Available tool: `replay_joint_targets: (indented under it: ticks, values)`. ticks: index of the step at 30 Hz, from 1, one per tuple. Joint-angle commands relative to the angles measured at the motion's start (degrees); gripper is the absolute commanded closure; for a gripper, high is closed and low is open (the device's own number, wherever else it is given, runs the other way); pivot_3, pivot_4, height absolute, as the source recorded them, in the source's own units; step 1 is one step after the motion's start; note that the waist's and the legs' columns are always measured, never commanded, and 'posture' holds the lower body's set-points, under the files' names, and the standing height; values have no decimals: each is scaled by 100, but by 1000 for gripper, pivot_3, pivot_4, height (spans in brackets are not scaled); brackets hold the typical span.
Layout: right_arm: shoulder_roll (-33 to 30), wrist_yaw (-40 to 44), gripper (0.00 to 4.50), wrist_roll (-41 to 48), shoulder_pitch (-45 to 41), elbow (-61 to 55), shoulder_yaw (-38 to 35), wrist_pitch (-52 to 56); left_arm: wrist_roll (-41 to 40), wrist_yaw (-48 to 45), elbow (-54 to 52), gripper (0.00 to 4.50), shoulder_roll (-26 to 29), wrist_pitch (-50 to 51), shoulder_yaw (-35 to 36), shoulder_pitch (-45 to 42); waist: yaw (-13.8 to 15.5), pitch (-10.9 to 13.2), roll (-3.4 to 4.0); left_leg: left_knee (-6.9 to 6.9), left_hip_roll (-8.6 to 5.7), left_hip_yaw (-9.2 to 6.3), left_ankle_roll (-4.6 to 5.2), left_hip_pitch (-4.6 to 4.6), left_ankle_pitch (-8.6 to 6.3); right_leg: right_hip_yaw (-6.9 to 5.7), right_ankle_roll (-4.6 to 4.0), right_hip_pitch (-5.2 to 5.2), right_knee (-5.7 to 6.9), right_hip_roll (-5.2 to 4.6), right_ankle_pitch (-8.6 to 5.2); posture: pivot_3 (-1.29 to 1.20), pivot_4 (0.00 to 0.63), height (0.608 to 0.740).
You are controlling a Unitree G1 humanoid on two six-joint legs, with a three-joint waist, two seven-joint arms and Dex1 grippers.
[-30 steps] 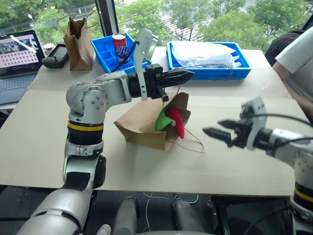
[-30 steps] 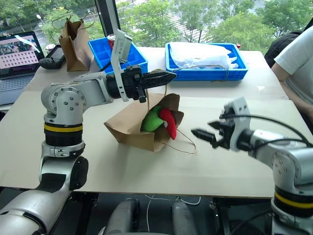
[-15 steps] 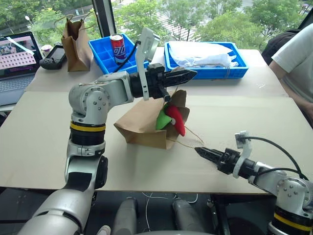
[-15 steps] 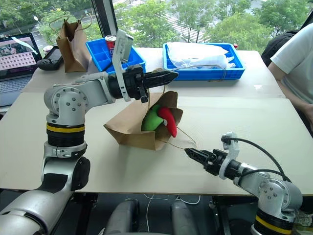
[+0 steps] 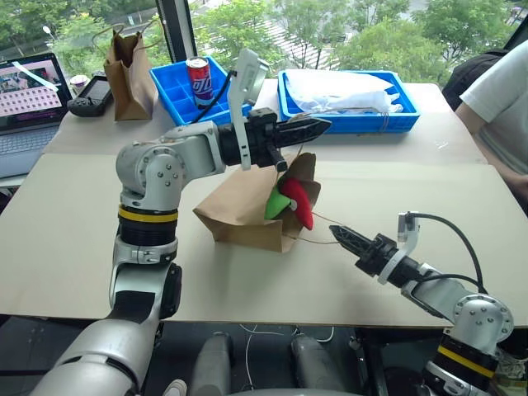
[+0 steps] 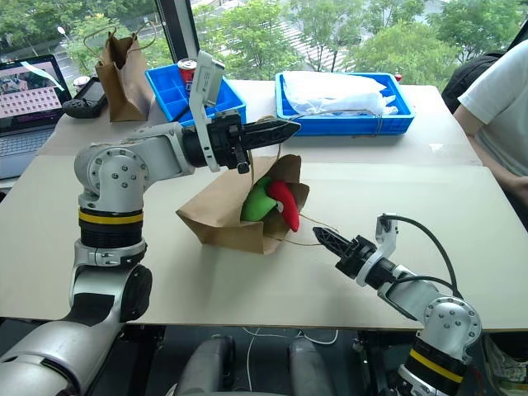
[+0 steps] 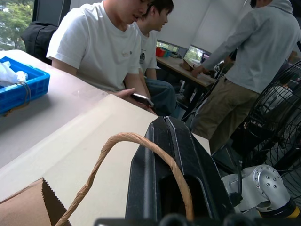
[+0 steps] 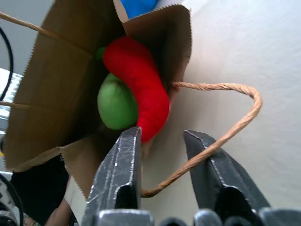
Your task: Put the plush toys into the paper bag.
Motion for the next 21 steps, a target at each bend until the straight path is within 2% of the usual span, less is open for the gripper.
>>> replay_joint_targets:
  ticks: [1, 2, 9, 12, 17, 21]
  values:
    - [-265, -223, 4251, 1096, -518, -418, -93, -548, -2, -20, -96, 4500, 101, -188, 119, -79, -5, 0, 0, 0, 1, -1, 0, 0, 0, -1, 0, 0, 0, 1, 0, 0, 150, 685]
    - [-346, -319, 4455, 1295, -640, -460, -41, -659, 23, -29, -70, 4500, 126, -215, 119, -89, -11, 0, 0, 0, 1, 0, 0, 0, 0, 0, 0, -1, 1, 1, 0, 0, 150, 685]
    - [-687, -1366, 4455, 2258, -2114, -621, 1094, -1345, 510, -404, 508, 4500, 1022, -657, 158, -139, -86, 1, 2, -5, 5, 1, 0, 0, 0, 3, -1, -12, 8, 6, 0, 0, 150, 685]
    - [-790, -1674, 4455, 2563, -2443, -616, 1436, -1552, 601, -526, 581, 4500, 1209, -751, 124, -100, -67, 2, 1, -7, 6, -1, 1, -3, 1, -2, -1, -13, 6, 5, 0, 0, 150, 685]
    - [-1265, -1914, 4455, 3055, -2568, -681, 1837, -1753, 576, -442, 457, 4500, 1220, -729, 185, 84, 70, 2, 0, -2, -1, -5, 1, -53, 1, -1, -28, -35, -11, -3, 15, 0, 150, 685]
    - [-1934, -1733, 4455, 2826, -2146, -651, 2015, -1577, 554, -415, 348, 4500, 1189, -697, 176, 189, 86, 2, -2, 2, -4, -5, 10, -94, 6, -1, -32, -77, 0, -6, 19, 0, 150, 685]
